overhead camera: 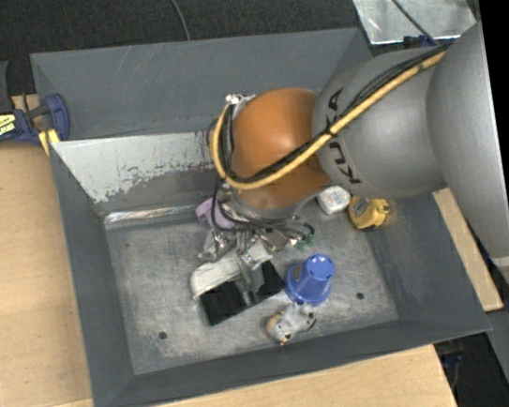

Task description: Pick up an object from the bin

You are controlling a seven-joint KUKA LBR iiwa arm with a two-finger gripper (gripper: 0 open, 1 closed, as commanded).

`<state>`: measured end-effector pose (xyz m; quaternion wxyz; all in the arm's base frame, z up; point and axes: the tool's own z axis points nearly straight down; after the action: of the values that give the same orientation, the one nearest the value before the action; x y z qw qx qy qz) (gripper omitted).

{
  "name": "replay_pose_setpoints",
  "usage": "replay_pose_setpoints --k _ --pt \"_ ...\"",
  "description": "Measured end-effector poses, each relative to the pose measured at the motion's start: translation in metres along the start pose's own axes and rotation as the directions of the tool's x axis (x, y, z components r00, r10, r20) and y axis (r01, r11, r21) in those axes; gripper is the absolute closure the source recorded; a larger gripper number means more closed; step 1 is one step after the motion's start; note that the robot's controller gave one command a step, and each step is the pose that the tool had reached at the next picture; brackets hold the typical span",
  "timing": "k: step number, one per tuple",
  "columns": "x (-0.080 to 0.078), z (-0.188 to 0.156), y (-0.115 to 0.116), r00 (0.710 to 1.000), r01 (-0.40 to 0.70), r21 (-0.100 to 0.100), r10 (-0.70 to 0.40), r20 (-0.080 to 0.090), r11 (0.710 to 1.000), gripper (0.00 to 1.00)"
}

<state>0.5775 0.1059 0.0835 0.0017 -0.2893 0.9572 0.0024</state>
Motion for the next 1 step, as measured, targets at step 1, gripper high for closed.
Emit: replay_pose_setpoints --k 1 --pt "0.0080 -0.0129 0.0117 0.972 0.235 0.005 -0.235 -0.005 0.972 1.00"
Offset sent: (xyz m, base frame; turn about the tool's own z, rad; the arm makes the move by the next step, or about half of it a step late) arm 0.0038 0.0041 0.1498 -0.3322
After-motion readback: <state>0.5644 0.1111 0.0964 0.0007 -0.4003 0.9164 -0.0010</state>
